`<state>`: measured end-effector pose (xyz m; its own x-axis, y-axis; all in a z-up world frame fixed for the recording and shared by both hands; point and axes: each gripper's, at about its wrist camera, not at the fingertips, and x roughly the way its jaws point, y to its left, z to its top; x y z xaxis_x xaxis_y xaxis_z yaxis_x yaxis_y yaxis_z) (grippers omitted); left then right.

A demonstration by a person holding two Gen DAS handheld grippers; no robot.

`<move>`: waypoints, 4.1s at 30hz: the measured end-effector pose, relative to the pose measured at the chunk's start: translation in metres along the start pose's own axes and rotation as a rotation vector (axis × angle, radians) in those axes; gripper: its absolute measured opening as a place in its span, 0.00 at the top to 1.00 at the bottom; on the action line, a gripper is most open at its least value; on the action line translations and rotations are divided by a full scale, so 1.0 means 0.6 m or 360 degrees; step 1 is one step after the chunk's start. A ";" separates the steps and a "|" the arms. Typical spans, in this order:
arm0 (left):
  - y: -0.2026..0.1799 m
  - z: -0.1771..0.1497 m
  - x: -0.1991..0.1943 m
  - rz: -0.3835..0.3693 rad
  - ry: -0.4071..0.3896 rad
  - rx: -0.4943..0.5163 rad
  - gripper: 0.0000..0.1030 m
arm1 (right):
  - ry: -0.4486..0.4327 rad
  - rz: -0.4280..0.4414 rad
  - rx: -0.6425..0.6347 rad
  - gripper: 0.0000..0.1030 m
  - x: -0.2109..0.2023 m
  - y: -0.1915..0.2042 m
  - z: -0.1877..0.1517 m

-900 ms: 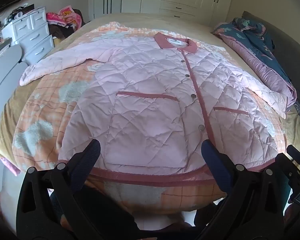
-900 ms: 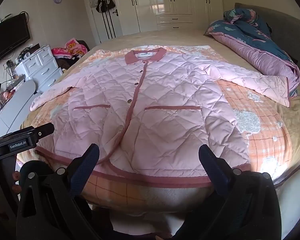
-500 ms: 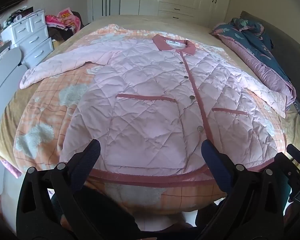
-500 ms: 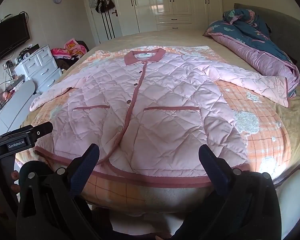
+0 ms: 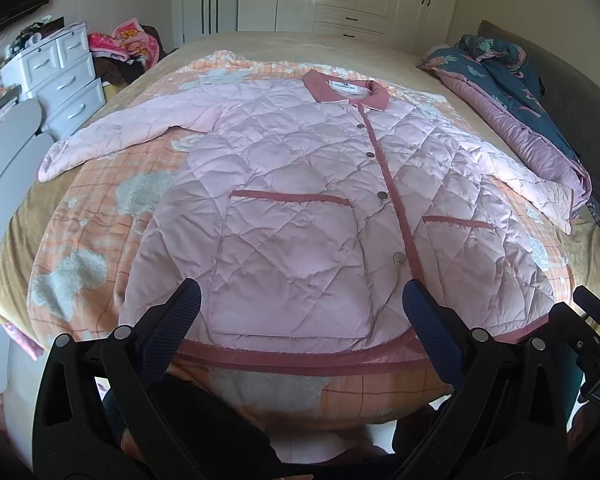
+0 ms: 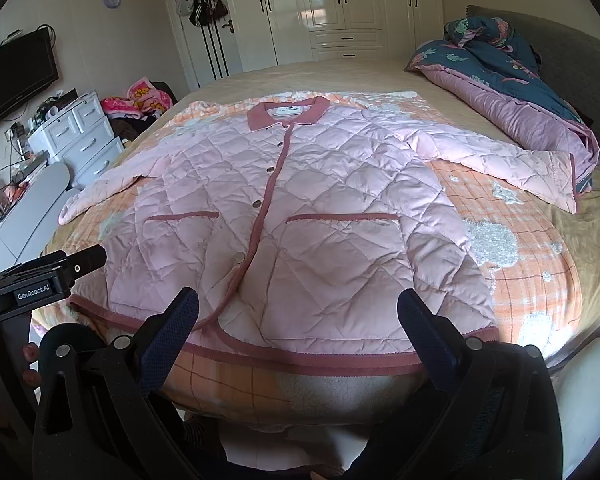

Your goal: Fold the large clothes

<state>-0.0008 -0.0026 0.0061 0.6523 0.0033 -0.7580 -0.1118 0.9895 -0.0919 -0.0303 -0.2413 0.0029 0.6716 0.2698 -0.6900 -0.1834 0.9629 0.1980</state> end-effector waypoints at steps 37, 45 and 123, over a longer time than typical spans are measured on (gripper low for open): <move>-0.015 0.014 -0.004 -0.0010 -0.0025 0.0028 0.08 | 0.0000 -0.0016 0.0002 0.04 0.003 0.000 0.005; -0.015 0.016 0.004 -0.0027 -0.0011 0.0037 0.08 | 0.0019 -0.0023 0.0004 0.04 0.009 0.003 0.006; -0.249 0.429 0.418 -0.0175 0.0131 0.0151 0.08 | -0.0160 -0.0620 0.1046 0.04 0.312 -0.490 0.357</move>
<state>0.3724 -0.1121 -0.0041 0.5925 -0.1140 -0.7975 0.0310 0.9924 -0.1188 0.3028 -0.4755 -0.0354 0.6680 -0.1202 -0.7344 0.5230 0.7779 0.3484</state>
